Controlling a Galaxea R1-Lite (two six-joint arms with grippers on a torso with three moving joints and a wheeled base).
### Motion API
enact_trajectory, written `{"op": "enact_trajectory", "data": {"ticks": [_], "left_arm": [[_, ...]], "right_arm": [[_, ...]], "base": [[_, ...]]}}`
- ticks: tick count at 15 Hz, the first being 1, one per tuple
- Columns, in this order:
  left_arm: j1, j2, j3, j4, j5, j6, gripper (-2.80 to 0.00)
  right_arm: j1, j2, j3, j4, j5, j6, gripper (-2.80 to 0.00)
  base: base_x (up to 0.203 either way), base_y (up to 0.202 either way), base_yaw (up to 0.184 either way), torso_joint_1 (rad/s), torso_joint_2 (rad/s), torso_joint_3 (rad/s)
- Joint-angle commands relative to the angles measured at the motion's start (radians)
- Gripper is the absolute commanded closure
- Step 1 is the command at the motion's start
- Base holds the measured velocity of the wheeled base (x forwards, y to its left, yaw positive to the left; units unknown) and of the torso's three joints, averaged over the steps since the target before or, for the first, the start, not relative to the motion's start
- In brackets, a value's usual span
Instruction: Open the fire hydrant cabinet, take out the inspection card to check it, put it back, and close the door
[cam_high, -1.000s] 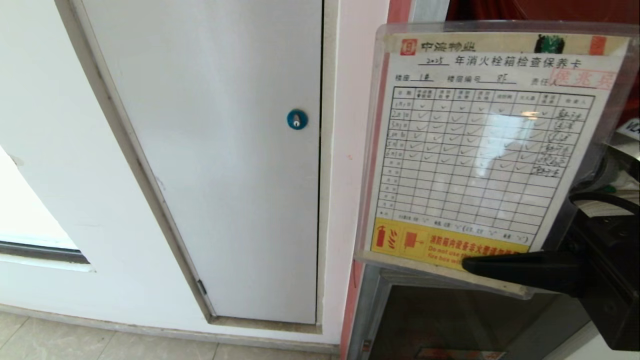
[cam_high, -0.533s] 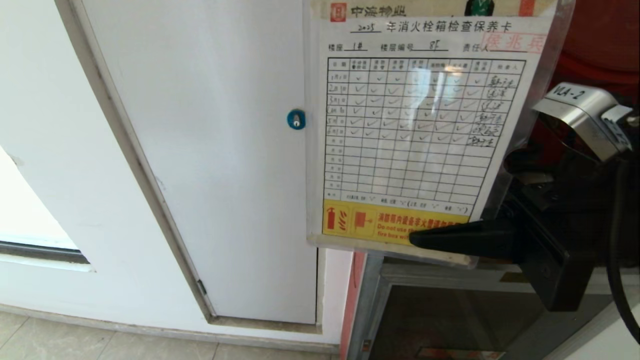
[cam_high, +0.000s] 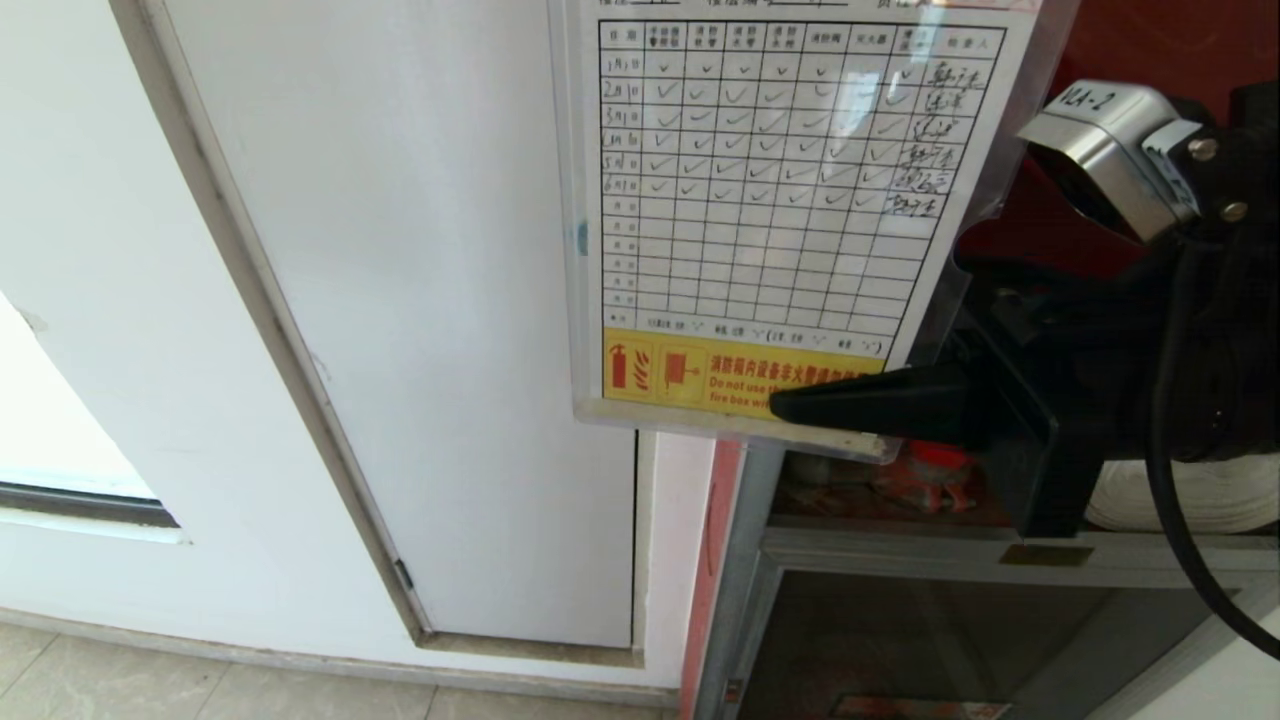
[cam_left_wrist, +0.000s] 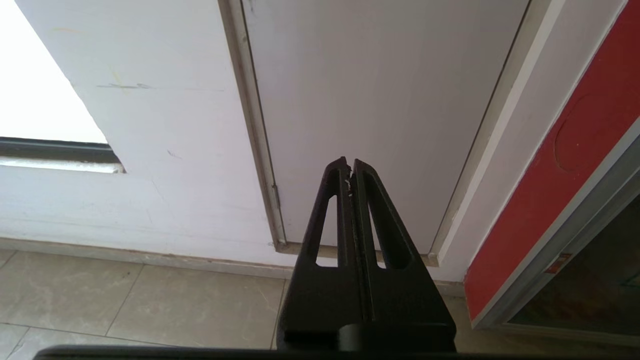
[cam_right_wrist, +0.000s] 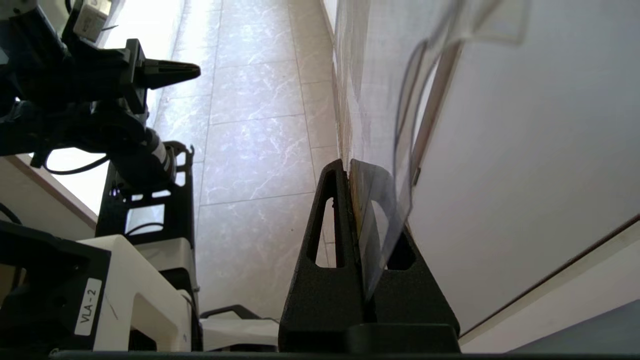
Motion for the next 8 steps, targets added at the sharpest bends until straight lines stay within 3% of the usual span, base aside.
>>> {"op": "enact_trajectory", "data": {"ticks": [1, 8], "left_arm": [[0.0, 0.001, 0.005, -0.001, 0.0, 0.0, 0.0], [0.0, 0.001, 0.005, -0.001, 0.0, 0.0, 0.0]], "right_arm": [[0.001, 0.009, -0.026, 0.0, 0.006, 0.0, 0.0], [0.001, 0.03, -0.13, 0.011, 0.007, 0.045, 0.0]], "base": [[0.0, 0.0, 0.0, 0.0, 0.0, 0.0], [0.0, 0.0, 0.0, 0.0, 0.0, 0.0]]}}
